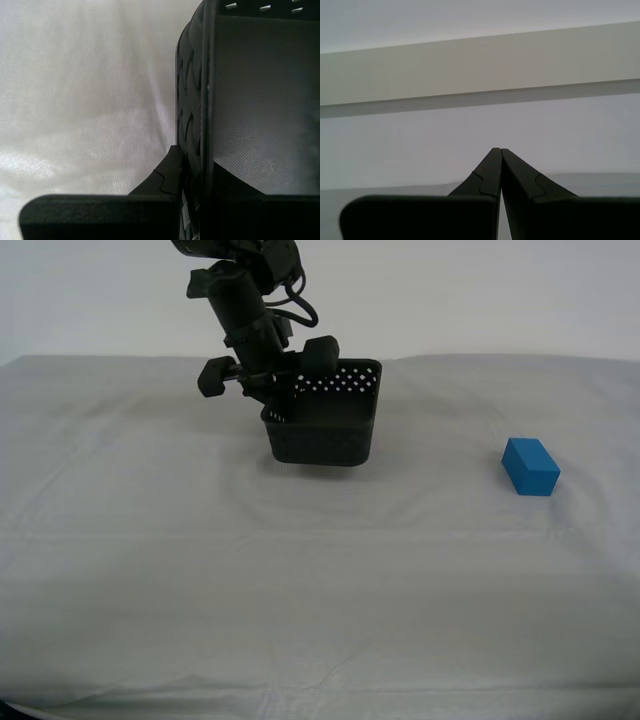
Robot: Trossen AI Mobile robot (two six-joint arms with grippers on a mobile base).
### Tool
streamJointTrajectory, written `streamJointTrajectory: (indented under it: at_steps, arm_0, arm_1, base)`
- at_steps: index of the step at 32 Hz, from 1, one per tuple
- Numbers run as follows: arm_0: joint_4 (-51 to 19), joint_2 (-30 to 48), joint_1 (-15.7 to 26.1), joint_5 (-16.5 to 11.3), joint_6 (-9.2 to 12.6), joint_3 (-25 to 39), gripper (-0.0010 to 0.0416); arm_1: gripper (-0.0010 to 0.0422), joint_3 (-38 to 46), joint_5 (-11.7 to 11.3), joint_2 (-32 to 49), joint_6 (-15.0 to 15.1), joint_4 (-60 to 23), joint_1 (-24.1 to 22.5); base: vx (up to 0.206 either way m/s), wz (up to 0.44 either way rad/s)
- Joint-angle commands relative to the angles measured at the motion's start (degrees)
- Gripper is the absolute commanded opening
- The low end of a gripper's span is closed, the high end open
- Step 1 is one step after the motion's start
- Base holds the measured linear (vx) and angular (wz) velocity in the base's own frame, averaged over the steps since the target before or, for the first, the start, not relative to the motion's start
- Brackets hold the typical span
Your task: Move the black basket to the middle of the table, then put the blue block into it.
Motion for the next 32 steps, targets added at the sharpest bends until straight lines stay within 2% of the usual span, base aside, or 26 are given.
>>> streamJointTrajectory:
  at_steps: [1, 7, 10, 14, 17, 19, 22, 26, 28, 32]
  arm_0:
    - [-0.07, 0.00, 0.02, -0.13, 0.20, 0.04, 0.0000]
    - [-0.09, 0.00, 0.04, -0.13, 0.20, 0.04, 0.0000]
    - [-0.09, 0.00, 0.04, -0.13, 0.20, 0.04, 0.0000]
    - [-0.13, 0.00, 0.04, -0.13, 0.20, 0.04, 0.0001]
    - [-1.16, 0.00, 0.04, -0.13, 0.20, 0.04, 0.0000]
    - [-2.32, 0.00, 0.04, -0.13, 0.26, 0.04, 0.0001]
    - [-3.04, 0.00, 0.04, -0.13, 0.35, 0.04, 0.0001]
    - [-5.11, 0.00, 0.07, -0.15, 0.31, 0.17, 0.0002]
    - [-8.90, 0.04, 0.04, -1.14, 0.13, 0.26, 0.0002]
    - [-16.76, 0.66, 0.11, -2.62, 0.15, 0.20, 0.0014]
  arm_1:
    - [0.0000, 2.14, 3.67, 2.47, 0.33, -0.52, -0.70]
    - [0.0016, 2.43, 3.50, 3.34, 1.70, -1.03, -1.40]
    - [0.0063, 2.43, 3.50, 3.32, 2.38, -1.36, -1.64]
    - [0.0181, 2.16, 3.50, 3.32, 2.12, -3.54, -1.73]
    - [0.0235, 2.25, 3.52, 2.82, 2.08, -4.24, -1.70]
    - [0.0251, 2.78, 3.41, 1.51, 1.95, -4.09, -1.73]
    - [0.0248, 3.85, 1.42, -1.16, 2.34, -4.07, -1.70]
    - [0.0213, 4.59, -6.34, -7.74, 5.22, -4.09, -1.49]
    - [0.0202, 4.57, -8.63, -10.29, 5.66, -4.20, -1.40]
    - [0.0199, 4.57, -11.37, -13.92, 6.99, -4.31, -0.96]
  base:
    - [0.000, 0.000]
    - [0.000, 0.000]
    - [0.000, 0.000]
    - [0.000, 0.000]
    - [0.000, 0.000]
    - [0.000, 0.000]
    - [0.000, 0.000]
    - [0.000, 0.000]
    - [0.000, 0.000]
    - [0.000, 0.000]
